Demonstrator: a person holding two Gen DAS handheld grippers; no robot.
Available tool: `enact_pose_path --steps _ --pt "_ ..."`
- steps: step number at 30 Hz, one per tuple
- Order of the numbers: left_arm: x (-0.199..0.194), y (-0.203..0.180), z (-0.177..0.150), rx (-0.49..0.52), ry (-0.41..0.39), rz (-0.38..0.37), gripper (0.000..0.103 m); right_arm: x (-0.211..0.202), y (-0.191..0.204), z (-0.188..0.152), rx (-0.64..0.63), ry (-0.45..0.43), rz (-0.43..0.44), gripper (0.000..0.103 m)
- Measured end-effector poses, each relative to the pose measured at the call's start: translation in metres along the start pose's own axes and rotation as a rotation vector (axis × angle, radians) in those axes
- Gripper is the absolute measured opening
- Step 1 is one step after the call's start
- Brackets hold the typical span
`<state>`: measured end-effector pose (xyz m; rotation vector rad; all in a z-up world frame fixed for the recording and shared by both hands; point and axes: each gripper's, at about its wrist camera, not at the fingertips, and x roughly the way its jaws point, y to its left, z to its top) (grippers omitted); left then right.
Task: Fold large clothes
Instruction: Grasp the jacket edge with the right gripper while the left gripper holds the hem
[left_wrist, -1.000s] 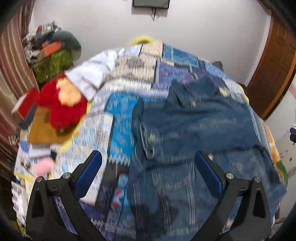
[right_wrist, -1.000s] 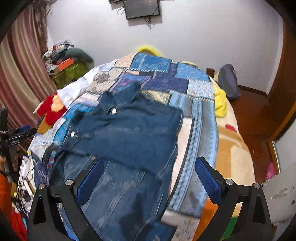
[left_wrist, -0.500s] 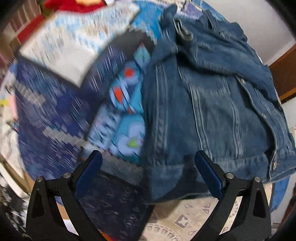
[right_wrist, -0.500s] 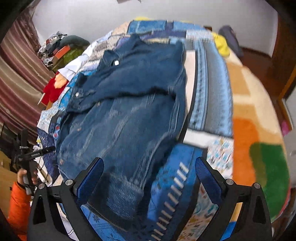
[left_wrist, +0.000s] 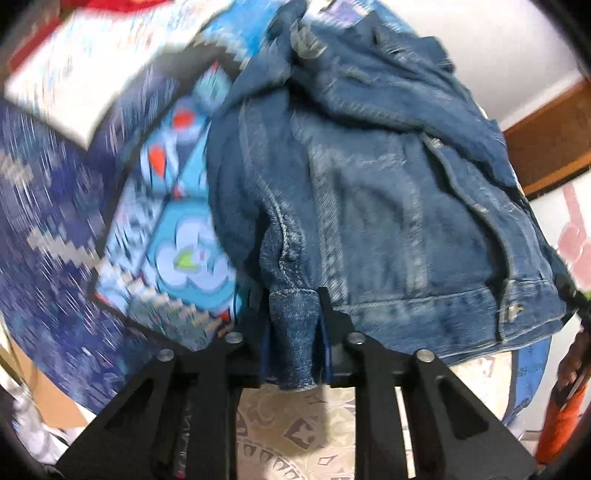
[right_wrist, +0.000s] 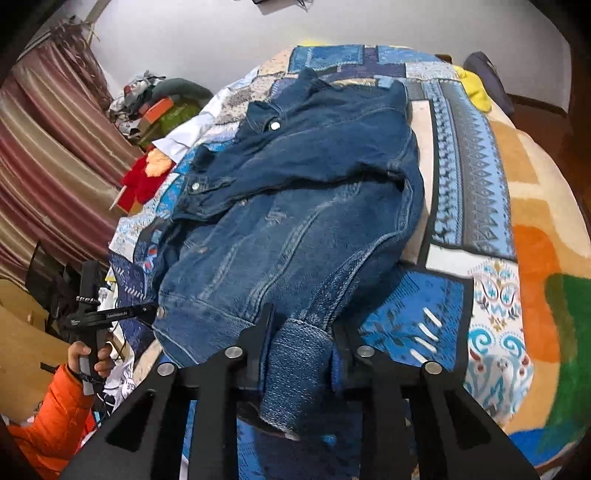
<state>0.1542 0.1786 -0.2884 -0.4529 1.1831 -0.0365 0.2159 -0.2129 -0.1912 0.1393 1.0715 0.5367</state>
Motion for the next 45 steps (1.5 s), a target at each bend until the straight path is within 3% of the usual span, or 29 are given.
enact_pose_path --steps 5,9,13,18,22,27,33,39,40,42,43,45 --pt "-0.049 -0.026 0.034 0.082 -0.139 -0.019 0.017 -0.006 0.017 0.023 -0.073 -0.066 0.002 0.016" --pt "-0.089 -0.052 0.078 0.127 -0.261 -0.052 0.016 -0.013 0.025 0.061 -0.092 -0.149 0.025 0.015" --pt "-0.12 -0.052 0.135 0.091 -0.362 -0.099 0.015 -0.018 0.022 0.114 -0.074 -0.234 0.028 0.015" --pt "-0.116 -0.042 0.213 -0.001 -0.454 -0.041 0.015 -0.009 0.0 0.201 -0.022 -0.335 -0.034 0.015" --pt "-0.072 -0.033 0.273 -0.063 -0.424 0.022 0.015 0.033 -0.03 0.26 0.056 -0.305 -0.053 0.015" --pt "-0.008 -0.02 0.313 -0.098 -0.344 0.092 0.015 0.109 -0.064 0.309 0.131 -0.216 -0.087 0.015" --pt "0.074 0.007 0.334 -0.148 -0.214 0.154 0.018 0.18 -0.104 0.325 0.134 -0.069 -0.108 0.015" --pt "0.103 0.005 0.33 -0.109 -0.192 0.214 0.02 0.178 -0.141 0.319 0.151 0.0 0.056 0.015" --pt "0.103 0.003 0.33 -0.102 -0.188 0.232 0.02 0.17 -0.144 0.32 0.149 -0.009 0.024 0.016" --pt "0.103 0.001 0.332 -0.094 -0.178 0.251 0.02 0.137 -0.156 0.322 0.117 -0.096 -0.296 0.016" --pt "0.101 -0.001 0.332 -0.088 -0.176 0.253 0.02 0.122 -0.164 0.322 0.117 -0.128 -0.398 0.016" --pt "0.093 -0.006 0.331 -0.045 -0.174 0.26 0.021 0.096 -0.179 0.321 0.139 -0.139 -0.413 0.016"
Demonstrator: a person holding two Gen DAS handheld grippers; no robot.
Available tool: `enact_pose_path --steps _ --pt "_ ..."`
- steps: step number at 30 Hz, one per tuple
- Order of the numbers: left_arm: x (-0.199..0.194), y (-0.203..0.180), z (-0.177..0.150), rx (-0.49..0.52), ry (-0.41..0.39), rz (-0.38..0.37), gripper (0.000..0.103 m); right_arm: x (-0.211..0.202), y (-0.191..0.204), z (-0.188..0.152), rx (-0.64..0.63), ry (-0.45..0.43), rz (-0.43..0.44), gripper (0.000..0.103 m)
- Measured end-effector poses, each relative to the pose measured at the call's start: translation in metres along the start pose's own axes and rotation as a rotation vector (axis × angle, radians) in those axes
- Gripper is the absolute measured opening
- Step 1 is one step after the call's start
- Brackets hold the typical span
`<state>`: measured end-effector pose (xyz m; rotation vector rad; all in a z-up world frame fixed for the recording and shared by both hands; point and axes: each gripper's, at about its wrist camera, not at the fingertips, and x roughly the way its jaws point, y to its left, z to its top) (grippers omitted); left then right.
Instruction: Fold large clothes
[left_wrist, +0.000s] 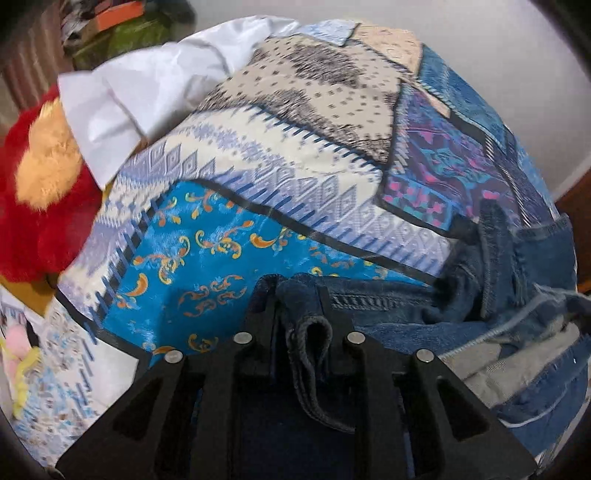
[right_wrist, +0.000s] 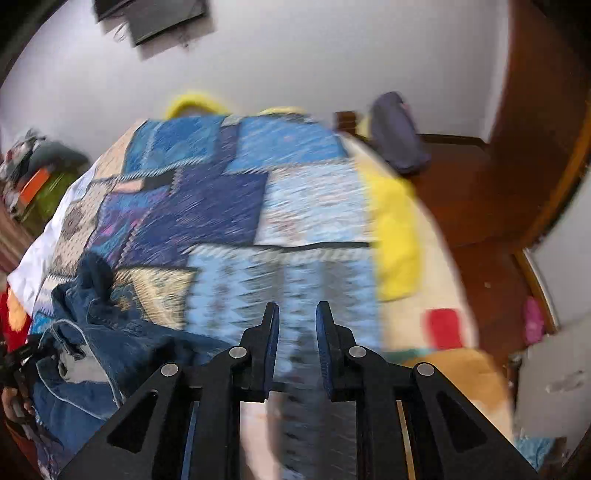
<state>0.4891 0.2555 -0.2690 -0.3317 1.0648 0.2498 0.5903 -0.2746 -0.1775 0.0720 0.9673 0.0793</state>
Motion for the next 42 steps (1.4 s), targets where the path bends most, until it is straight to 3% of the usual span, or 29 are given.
enact_pose_path --steps 1,2,3,4,5,6,8,13,18,22,24,29,31,35,38,39,42 --pt "-0.007 -0.002 0.0 0.027 -0.004 0.01 0.023 -0.01 -0.011 -0.001 0.011 0.009 0.033 0.016" --pt "-0.018 -0.006 0.001 0.06 -0.008 0.024 0.032 -0.019 -0.018 -0.003 0.014 0.011 0.062 0.016" --pt "-0.03 -0.007 0.001 0.079 -0.019 0.038 0.048 -0.031 -0.022 -0.007 0.003 0.005 0.079 0.016" --pt "-0.041 -0.007 0.002 0.092 -0.039 0.048 0.057 -0.044 -0.021 -0.013 -0.029 -0.006 0.08 0.016" --pt "-0.061 -0.006 0.001 0.104 -0.081 0.059 0.075 -0.052 -0.018 -0.017 -0.052 -0.012 0.077 0.016" --pt "-0.076 -0.004 0.0 0.109 -0.117 0.065 0.085 -0.062 -0.011 -0.024 -0.094 -0.02 0.074 0.016" --pt "-0.102 -0.001 -0.004 0.112 -0.173 0.069 0.09 -0.075 0.007 -0.037 -0.155 -0.023 0.105 0.016" --pt "-0.124 -0.005 -0.035 0.2 -0.122 0.013 0.092 -0.083 0.058 -0.075 -0.238 0.001 0.242 0.016" --pt "-0.094 -0.029 -0.08 0.341 -0.02 -0.005 0.093 -0.061 0.117 -0.112 -0.343 0.06 0.306 0.016" --pt "-0.058 -0.056 -0.096 0.493 0.013 0.094 0.093 -0.023 0.155 -0.133 -0.441 0.154 0.27 0.016" --pt "-0.038 -0.065 -0.089 0.519 0.019 0.136 0.093 -0.013 0.172 -0.137 -0.512 0.115 0.217 0.016" --pt "-0.009 -0.066 -0.036 0.454 0.006 0.167 0.093 0.015 0.185 -0.11 -0.536 0.136 0.198 0.016" --pt "-0.003 -0.058 -0.006 0.374 -0.002 0.151 0.093 0.023 0.183 -0.087 -0.491 0.121 0.191 0.016" --pt "0.009 -0.038 0.032 0.22 -0.001 0.162 0.093 0.03 0.172 -0.037 -0.322 0.055 0.29 0.015" --pt "0.01 -0.024 0.043 0.129 0.001 0.161 0.093 0.034 0.165 -0.007 -0.226 -0.043 0.1 0.016" --pt "0.008 -0.019 0.044 0.101 0.006 0.144 0.093 0.038 0.163 -0.001 -0.218 -0.039 0.066 0.016" --pt "-0.013 -0.019 0.039 0.089 -0.025 0.114 0.093 0.042 0.153 0.007 -0.17 0.043 0.122 0.016"
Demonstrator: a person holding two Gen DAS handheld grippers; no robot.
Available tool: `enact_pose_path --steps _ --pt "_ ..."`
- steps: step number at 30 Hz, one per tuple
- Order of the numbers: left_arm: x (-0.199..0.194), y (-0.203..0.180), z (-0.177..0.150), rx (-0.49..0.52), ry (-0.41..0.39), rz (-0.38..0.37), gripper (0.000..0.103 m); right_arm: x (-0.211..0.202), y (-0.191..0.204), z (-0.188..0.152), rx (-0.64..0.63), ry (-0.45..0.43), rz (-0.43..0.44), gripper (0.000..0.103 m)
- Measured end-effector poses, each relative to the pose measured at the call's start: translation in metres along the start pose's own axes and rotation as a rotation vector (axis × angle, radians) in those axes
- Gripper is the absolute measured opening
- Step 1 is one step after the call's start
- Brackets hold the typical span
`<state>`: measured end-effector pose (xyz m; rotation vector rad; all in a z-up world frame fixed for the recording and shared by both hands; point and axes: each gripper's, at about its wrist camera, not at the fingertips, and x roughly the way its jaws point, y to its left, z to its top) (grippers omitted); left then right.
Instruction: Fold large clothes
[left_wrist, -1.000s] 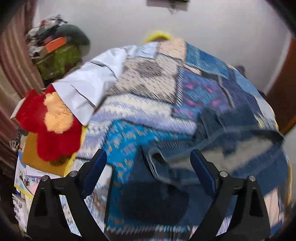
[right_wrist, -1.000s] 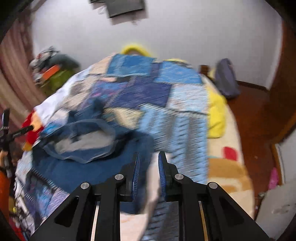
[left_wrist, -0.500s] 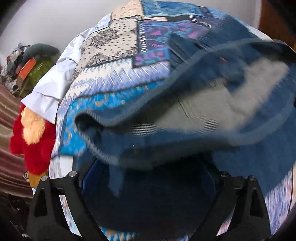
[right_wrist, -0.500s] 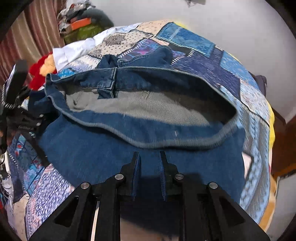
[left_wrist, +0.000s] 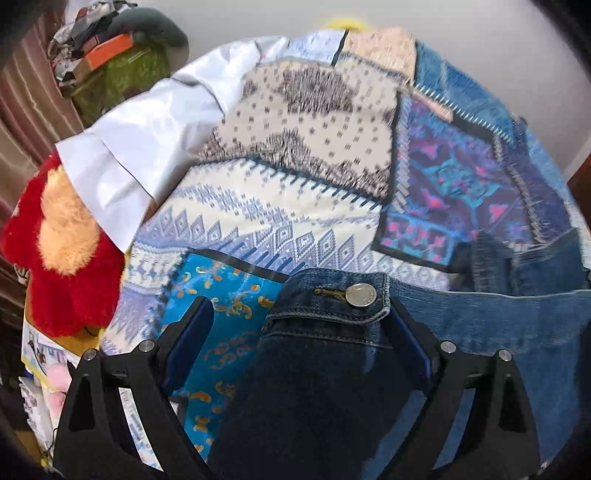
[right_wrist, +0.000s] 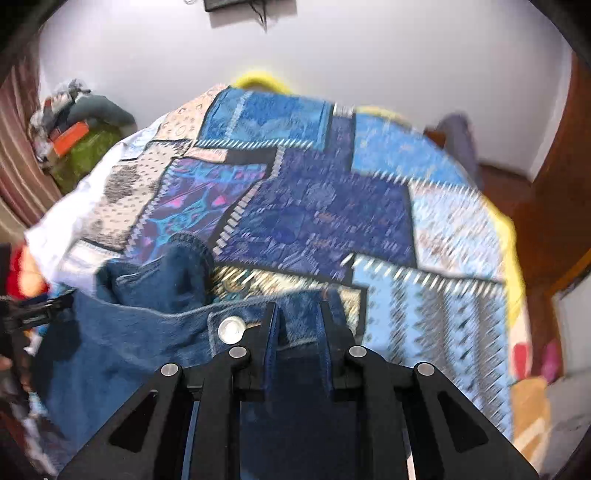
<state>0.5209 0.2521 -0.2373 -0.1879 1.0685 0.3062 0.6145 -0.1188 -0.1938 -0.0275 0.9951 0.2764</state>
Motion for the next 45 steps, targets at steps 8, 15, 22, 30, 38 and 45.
enact_pose_path --steps 8,15,22,30,38,45 --pt "-0.088 -0.013 -0.034 0.229 -0.155 0.009 0.095 -0.06 0.038 -0.039 -0.139 -0.052 0.124 0.016" --pt "-0.08 -0.024 -0.074 0.209 -0.08 -0.129 0.099 -0.047 0.111 -0.094 -0.294 0.028 0.164 0.016" --pt "-0.006 -0.035 -0.122 0.287 0.052 0.014 0.101 0.007 0.136 -0.15 -0.481 0.118 0.027 0.016" --pt "-0.002 -0.022 -0.139 0.246 0.005 -0.008 0.103 -0.006 0.117 -0.156 -0.58 0.084 -0.094 0.018" --pt "-0.014 0.001 -0.147 0.234 0.0 -0.015 0.103 -0.021 0.07 -0.149 -0.5 0.08 -0.043 0.027" --pt "-0.024 0.013 -0.152 0.206 0.023 -0.028 0.103 -0.038 0.048 -0.152 -0.526 0.031 -0.212 0.079"
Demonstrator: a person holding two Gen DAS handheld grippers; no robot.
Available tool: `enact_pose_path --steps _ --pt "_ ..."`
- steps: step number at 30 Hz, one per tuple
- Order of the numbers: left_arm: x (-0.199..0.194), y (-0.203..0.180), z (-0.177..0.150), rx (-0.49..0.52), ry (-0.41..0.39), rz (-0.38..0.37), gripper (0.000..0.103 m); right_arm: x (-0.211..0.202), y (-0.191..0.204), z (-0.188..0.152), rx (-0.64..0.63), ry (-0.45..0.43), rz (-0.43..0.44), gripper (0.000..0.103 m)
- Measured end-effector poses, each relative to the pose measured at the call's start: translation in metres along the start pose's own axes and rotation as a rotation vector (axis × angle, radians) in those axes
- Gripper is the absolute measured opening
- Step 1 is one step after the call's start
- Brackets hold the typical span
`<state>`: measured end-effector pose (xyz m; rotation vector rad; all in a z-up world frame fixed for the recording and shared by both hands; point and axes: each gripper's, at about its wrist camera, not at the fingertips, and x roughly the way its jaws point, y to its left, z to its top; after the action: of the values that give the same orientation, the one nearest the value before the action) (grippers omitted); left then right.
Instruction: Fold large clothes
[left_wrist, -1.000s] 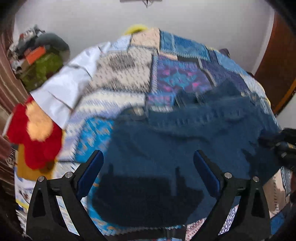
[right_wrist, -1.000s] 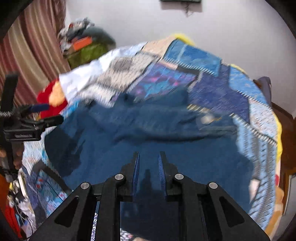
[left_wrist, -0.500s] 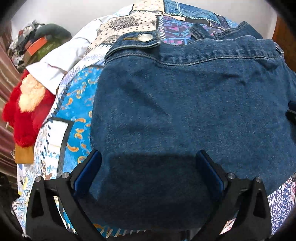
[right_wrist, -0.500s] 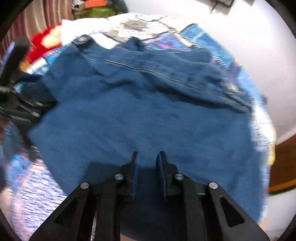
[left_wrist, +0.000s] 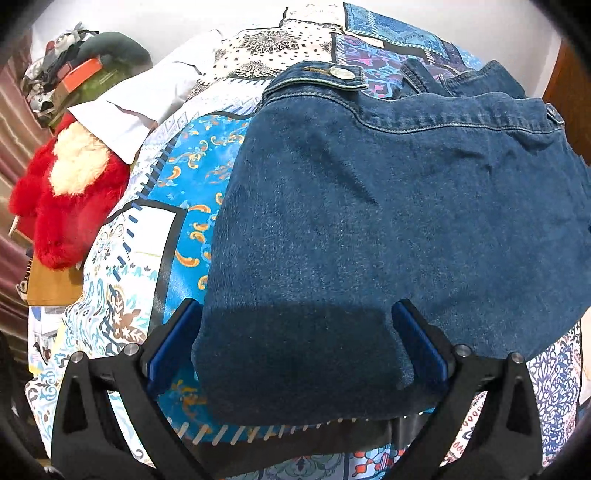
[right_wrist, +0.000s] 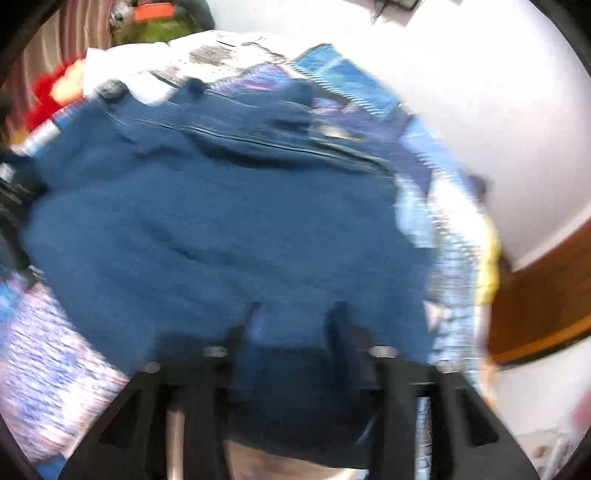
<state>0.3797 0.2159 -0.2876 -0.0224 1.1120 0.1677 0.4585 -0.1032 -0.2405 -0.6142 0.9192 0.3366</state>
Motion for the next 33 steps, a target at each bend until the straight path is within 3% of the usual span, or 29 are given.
enact_pose_path --steps 2,7,10,16,18,24,28,33 --pt "-0.001 -0.003 0.0 0.004 0.001 0.011 0.103 -0.004 -0.02 -0.011 0.039 -0.027 -0.04 0.1" --pt "-0.01 0.003 -0.003 -0.031 -0.003 0.006 0.103 0.004 -0.086 -0.042 0.269 0.055 0.057 0.1" --pt "-0.022 0.018 -0.003 -0.109 -0.011 0.059 0.103 -0.002 -0.113 -0.057 0.374 0.069 0.106 0.1" --pt "-0.065 0.052 -0.008 -0.175 -0.082 0.205 0.103 -0.037 -0.125 -0.064 0.406 0.032 0.048 0.1" --pt "-0.081 0.061 -0.011 -0.186 -0.114 0.21 0.103 -0.059 -0.115 -0.059 0.377 -0.017 0.037 0.1" --pt "-0.112 0.067 -0.03 -0.329 -0.189 0.041 0.103 -0.102 -0.08 -0.022 0.332 -0.166 0.072 0.103" --pt "-0.093 0.055 -0.043 -0.396 -0.13 -0.1 0.103 -0.108 -0.045 0.006 0.318 -0.218 0.152 0.103" --pt "-0.053 0.026 -0.062 -0.46 -0.032 -0.266 0.103 -0.072 0.008 0.03 0.278 -0.16 0.25 0.103"
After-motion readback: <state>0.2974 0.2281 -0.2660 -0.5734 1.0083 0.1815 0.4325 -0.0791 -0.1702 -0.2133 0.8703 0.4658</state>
